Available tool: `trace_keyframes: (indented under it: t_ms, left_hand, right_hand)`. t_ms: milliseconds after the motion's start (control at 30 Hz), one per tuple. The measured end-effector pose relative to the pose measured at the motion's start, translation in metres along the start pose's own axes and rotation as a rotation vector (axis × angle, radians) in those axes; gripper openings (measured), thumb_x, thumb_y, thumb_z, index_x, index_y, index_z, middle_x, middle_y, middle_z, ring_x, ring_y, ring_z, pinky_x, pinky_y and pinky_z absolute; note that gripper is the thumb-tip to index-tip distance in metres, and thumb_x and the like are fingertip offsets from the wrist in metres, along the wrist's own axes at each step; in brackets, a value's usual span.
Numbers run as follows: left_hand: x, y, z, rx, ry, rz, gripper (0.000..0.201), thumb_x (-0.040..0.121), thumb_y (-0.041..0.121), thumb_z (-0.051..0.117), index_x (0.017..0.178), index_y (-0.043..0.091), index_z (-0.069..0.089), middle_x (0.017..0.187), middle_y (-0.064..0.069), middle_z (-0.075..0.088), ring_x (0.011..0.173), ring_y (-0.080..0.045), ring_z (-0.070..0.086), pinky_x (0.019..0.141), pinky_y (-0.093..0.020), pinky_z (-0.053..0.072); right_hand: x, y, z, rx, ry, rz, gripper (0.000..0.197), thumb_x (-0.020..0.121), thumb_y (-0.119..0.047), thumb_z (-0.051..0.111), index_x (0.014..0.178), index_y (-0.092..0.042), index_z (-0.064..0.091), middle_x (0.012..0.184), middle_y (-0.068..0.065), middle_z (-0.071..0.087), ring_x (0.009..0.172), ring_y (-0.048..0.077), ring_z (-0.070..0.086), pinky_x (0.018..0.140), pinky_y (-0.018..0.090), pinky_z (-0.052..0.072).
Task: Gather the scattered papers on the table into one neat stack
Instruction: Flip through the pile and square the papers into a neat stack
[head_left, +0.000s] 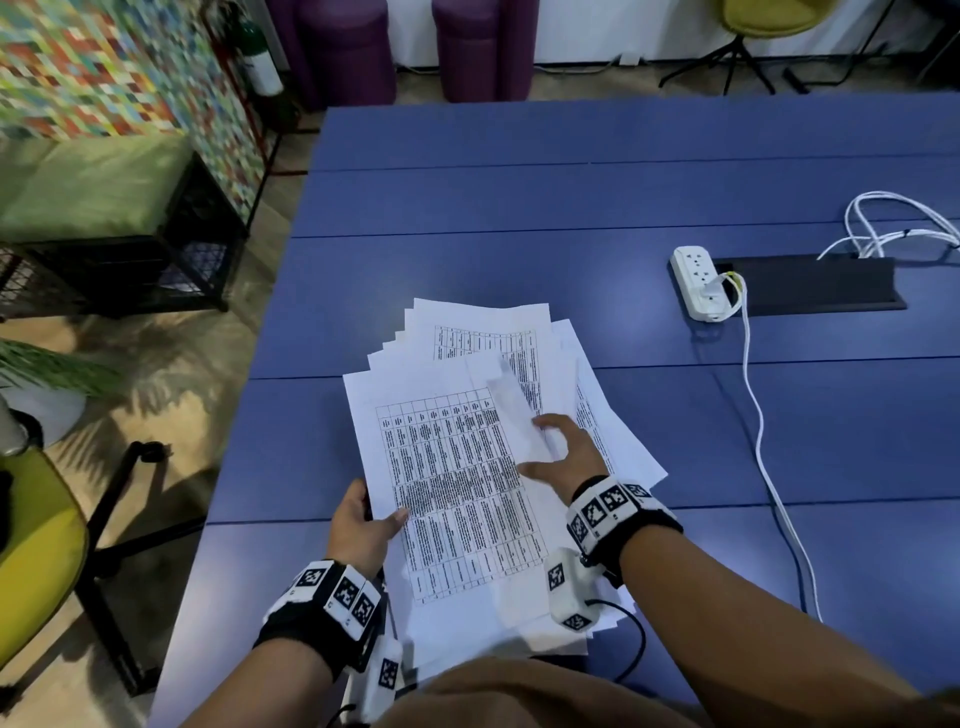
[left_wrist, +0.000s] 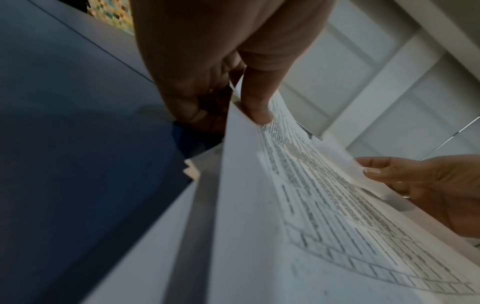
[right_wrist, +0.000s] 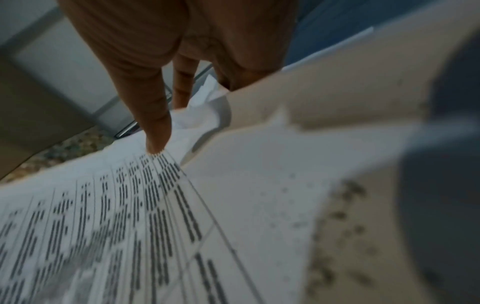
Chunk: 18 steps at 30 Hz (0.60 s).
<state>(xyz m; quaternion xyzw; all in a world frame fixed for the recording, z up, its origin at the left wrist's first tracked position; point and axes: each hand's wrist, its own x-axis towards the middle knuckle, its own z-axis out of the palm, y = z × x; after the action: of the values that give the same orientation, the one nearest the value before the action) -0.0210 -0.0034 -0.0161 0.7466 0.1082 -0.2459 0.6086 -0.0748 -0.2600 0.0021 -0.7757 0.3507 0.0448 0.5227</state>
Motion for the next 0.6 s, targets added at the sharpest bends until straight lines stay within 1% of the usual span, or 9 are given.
trace_keyframes:
  t_ms: [33, 67, 167, 300, 367, 433, 500, 567, 600]
  left_hand:
    - [0.001, -0.001, 0.0, -0.01, -0.001, 0.001, 0.041, 0.085, -0.013, 0.063, 0.109, 0.02, 0.057, 0.103, 0.004, 0.07, 0.095, -0.01, 0.066, 0.079, -0.028, 0.051]
    - [0.001, -0.002, 0.0, -0.017, 0.0, 0.001, 0.042, 0.084, -0.013, 0.063, 0.11, 0.019, 0.057, 0.103, 0.004, 0.071, 0.095, -0.01, 0.066, 0.078, -0.027, 0.051]
    - [0.002, -0.003, 0.0, -0.047, 0.003, 0.001, 0.043, 0.084, -0.014, 0.063, 0.114, 0.017, 0.057, 0.102, 0.004, 0.07, 0.094, -0.008, 0.066, 0.075, -0.023, 0.05]
    - [0.004, -0.005, -0.001, -0.059, 0.001, -0.003, 0.044, 0.084, -0.014, 0.063, 0.108, 0.022, 0.059, 0.102, 0.005, 0.07, 0.094, -0.01, 0.066, 0.08, -0.029, 0.051]
    - [0.005, -0.006, -0.001, -0.075, 0.0, -0.012, 0.044, 0.084, -0.014, 0.063, 0.109, 0.022, 0.059, 0.101, 0.004, 0.071, 0.094, -0.01, 0.066, 0.081, -0.031, 0.051]
    - [0.005, -0.006, -0.001, -0.084, 0.003, -0.013, 0.042, 0.084, -0.015, 0.063, 0.109, 0.019, 0.059, 0.101, 0.002, 0.071, 0.093, -0.012, 0.066, 0.079, -0.03, 0.051]
    - [0.004, -0.006, -0.001, -0.091, 0.009, -0.009, 0.041, 0.083, -0.015, 0.063, 0.108, 0.017, 0.059, 0.1, 0.001, 0.07, 0.091, -0.012, 0.066, 0.08, -0.031, 0.051]
    - [0.004, -0.006, 0.0, -0.097, 0.01, -0.006, 0.041, 0.083, -0.015, 0.064, 0.109, 0.016, 0.059, 0.099, 0.001, 0.07, 0.091, -0.013, 0.066, 0.081, -0.032, 0.051]
    - [0.004, -0.006, -0.001, -0.099, 0.012, -0.005, 0.041, 0.083, -0.015, 0.064, 0.109, 0.016, 0.06, 0.099, 0.001, 0.07, 0.091, -0.013, 0.066, 0.081, -0.032, 0.051]
  right_hand:
    - [0.0, 0.001, 0.004, -0.032, 0.0, 0.002, 0.054, 0.067, -0.018, 0.085, 0.114, -0.026, 0.059, 0.126, 0.005, 0.044, 0.117, 0.024, 0.048, 0.092, 0.024, 0.037]
    - [0.0, 0.003, 0.007, -0.054, 0.011, 0.013, 0.056, 0.067, -0.02, 0.085, 0.115, -0.025, 0.059, 0.127, 0.007, 0.04, 0.12, 0.025, 0.046, 0.096, 0.026, 0.037]
    - [0.001, 0.006, 0.007, -0.073, 0.052, 0.059, 0.081, 0.064, -0.024, 0.087, 0.133, -0.022, 0.044, 0.133, 0.009, 0.038, 0.123, 0.025, 0.043, 0.097, 0.029, 0.038]
    - [0.006, 0.008, -0.001, -0.013, 0.051, 0.077, 0.096, 0.063, -0.017, 0.088, 0.142, -0.02, 0.034, 0.142, 0.007, 0.038, 0.132, 0.023, 0.036, 0.104, 0.03, 0.033]
    - [0.009, 0.009, -0.002, 0.024, 0.06, 0.102, 0.097, 0.062, -0.014, 0.088, 0.143, -0.019, 0.035, 0.142, 0.006, 0.04, 0.134, 0.023, 0.036, 0.106, 0.031, 0.033]
    - [0.012, 0.011, -0.001, 0.038, 0.061, 0.106, 0.089, 0.061, -0.012, 0.088, 0.138, -0.017, 0.043, 0.138, 0.006, 0.045, 0.13, 0.023, 0.042, 0.1, 0.027, 0.036]
    - [0.014, 0.011, -0.002, 0.047, 0.061, 0.126, 0.079, 0.061, -0.012, 0.088, 0.13, -0.013, 0.05, 0.128, 0.005, 0.053, 0.117, 0.02, 0.05, 0.091, 0.023, 0.039]
    - [0.014, 0.009, -0.004, 0.081, 0.055, 0.18, 0.071, 0.064, -0.015, 0.087, 0.125, -0.007, 0.052, 0.115, 0.004, 0.055, 0.103, 0.017, 0.051, 0.086, 0.023, 0.04]
    - [0.015, 0.009, -0.005, 0.1, 0.044, 0.199, 0.067, 0.064, -0.017, 0.088, 0.122, -0.005, 0.055, 0.112, 0.004, 0.057, 0.101, 0.018, 0.053, 0.085, 0.024, 0.042]
